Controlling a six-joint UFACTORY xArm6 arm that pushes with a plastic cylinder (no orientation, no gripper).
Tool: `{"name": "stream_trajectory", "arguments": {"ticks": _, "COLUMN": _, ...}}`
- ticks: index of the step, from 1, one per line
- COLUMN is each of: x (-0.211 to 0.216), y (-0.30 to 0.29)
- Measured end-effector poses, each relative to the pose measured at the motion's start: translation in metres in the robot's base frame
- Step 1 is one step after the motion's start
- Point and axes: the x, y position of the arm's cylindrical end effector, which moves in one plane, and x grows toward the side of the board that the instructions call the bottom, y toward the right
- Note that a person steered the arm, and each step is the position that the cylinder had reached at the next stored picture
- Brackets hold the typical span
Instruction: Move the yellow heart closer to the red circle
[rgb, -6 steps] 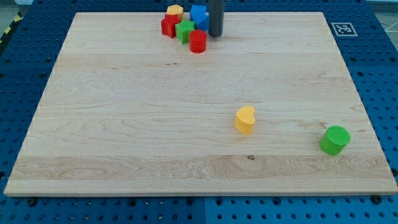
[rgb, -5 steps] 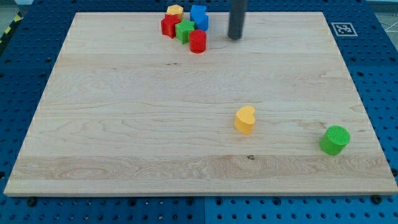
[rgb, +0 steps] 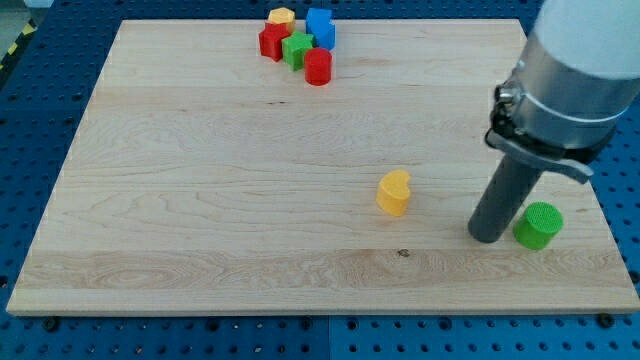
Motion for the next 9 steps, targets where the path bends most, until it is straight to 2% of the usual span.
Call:
{"name": "stream_trajectory", "arguments": {"ticks": 1, "x": -0.004, "y": -0.021}}
{"name": "stream_trajectory", "arguments": {"ticks": 4, "x": -0.051, "y": -0.093}}
{"name": "stream_trajectory", "arguments": {"ticks": 7, "x": -0.061, "y": -0.159}}
{"name": "stream_trajectory", "arguments": {"ticks": 9, "x": -0.109, "y": -0.196}}
